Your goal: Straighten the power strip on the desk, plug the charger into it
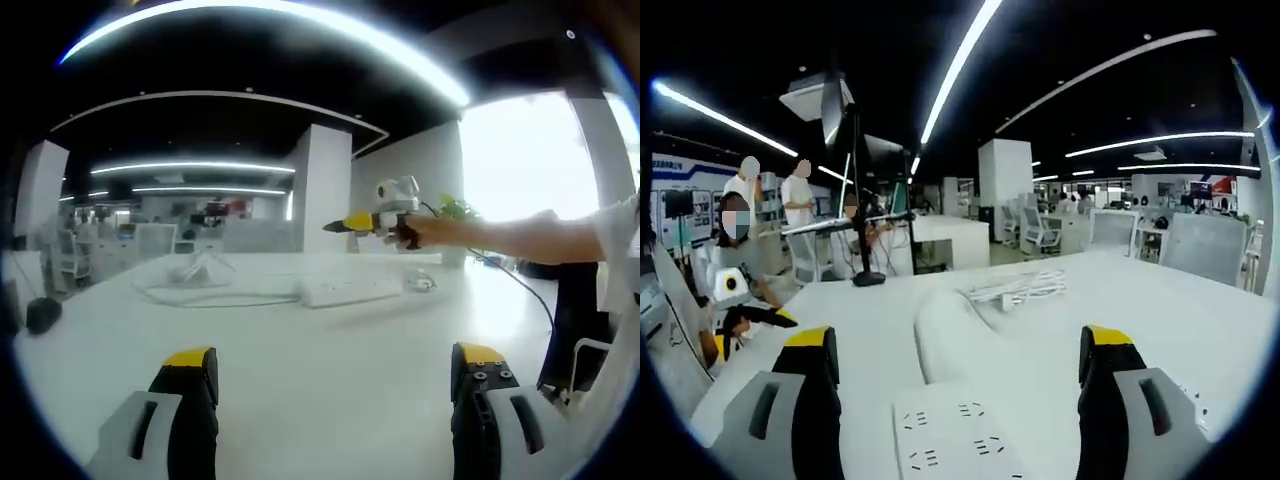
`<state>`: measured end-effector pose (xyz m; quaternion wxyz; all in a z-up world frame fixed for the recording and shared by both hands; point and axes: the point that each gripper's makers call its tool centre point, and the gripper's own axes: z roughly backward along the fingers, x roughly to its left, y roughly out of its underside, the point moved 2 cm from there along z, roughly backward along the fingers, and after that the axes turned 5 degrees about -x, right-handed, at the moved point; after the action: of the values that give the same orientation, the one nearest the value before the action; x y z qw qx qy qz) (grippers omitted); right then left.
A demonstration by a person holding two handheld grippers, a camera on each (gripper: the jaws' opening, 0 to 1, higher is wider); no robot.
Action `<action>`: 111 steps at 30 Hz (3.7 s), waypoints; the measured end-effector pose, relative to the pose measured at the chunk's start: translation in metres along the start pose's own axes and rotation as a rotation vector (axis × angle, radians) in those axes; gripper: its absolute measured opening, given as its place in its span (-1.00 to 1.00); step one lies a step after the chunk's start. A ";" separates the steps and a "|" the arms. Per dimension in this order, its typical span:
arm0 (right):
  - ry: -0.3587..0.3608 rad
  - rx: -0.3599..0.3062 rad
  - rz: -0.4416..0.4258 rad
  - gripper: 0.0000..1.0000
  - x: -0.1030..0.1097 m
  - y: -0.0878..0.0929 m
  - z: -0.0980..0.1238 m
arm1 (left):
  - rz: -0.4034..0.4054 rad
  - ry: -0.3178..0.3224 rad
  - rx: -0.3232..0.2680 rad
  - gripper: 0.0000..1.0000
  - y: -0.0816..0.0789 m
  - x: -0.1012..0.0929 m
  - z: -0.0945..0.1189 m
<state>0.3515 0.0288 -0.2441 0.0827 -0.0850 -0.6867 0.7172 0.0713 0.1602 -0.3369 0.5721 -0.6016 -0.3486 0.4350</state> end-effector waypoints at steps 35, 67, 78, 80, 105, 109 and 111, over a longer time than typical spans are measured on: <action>0.189 -0.076 0.079 0.93 -0.019 -0.004 0.050 | -0.006 0.043 0.008 0.99 0.002 -0.009 -0.011; 0.335 -0.083 0.059 0.90 -0.034 0.016 0.150 | -0.020 0.084 0.032 0.99 0.007 -0.020 -0.018; 0.362 -0.085 0.063 0.88 -0.036 0.020 0.169 | -0.018 0.090 0.029 0.99 0.007 -0.023 -0.022; 0.368 -0.084 0.063 0.88 -0.037 0.020 0.172 | -0.018 0.090 0.027 0.99 0.006 -0.022 -0.023; 0.448 -0.089 0.055 0.87 -0.043 0.035 0.213 | -0.013 0.079 0.009 0.99 0.004 -0.019 -0.021; 0.460 -0.090 0.052 0.86 -0.044 0.035 0.216 | -0.014 0.078 0.009 0.99 0.003 -0.018 -0.021; 0.469 -0.089 0.053 0.86 -0.044 0.035 0.216 | -0.013 0.079 0.010 0.99 0.004 -0.018 -0.021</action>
<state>0.3434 -0.1926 -0.2698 0.2172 -0.2708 -0.6773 0.6487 0.0831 0.1353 -0.3392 0.5914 -0.6132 -0.3273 0.4088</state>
